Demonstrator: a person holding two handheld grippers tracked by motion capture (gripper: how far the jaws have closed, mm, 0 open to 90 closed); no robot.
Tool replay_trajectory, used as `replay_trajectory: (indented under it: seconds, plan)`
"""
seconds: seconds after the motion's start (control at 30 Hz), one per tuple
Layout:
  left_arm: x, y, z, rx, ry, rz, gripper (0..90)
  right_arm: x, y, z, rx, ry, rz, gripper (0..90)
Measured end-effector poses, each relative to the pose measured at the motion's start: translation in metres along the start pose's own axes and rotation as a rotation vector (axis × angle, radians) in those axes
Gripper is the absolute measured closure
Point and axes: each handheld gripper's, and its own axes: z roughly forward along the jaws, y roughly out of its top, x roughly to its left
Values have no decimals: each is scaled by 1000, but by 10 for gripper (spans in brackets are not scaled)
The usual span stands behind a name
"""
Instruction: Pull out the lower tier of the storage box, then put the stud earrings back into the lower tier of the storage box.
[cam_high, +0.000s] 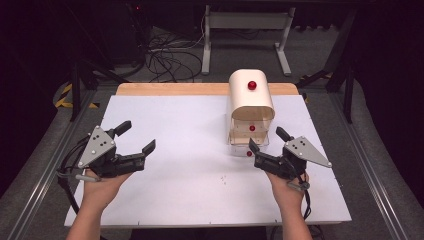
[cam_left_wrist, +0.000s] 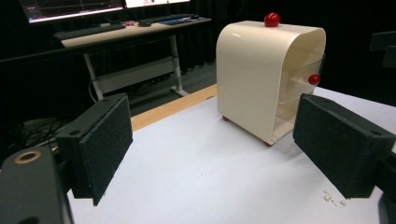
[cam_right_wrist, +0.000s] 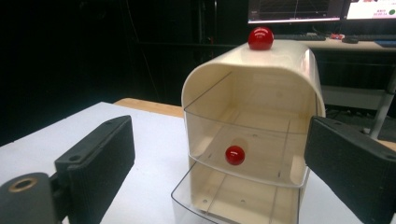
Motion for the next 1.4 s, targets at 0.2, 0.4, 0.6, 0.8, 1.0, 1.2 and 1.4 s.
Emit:
replay_trajectory:
  seconds: [0.2,0.4,0.6,0.8,1.0,1.2,1.4]
  plan:
    - [-1,0,1,1,-4,-4,126,-3,5,-5,-19,8,-3,90]
    - [-1,0,1,7,-8,4,126,-9,11,-12,-37,11,2,90]
    - [-3,0,3,16,-24,5,149,-12,15,-15,-38,19,1,91]
    - [-9,-1,7,32,-46,16,213,-14,18,-17,-32,38,2,91]
    - [-17,-5,16,59,-72,43,257,-15,21,-19,-31,59,0,92]
    - [-24,-10,24,77,-104,55,319,-18,23,-23,-35,64,6,94]
    - [-31,-13,31,98,-141,70,379,-20,25,-25,-42,73,9,96]
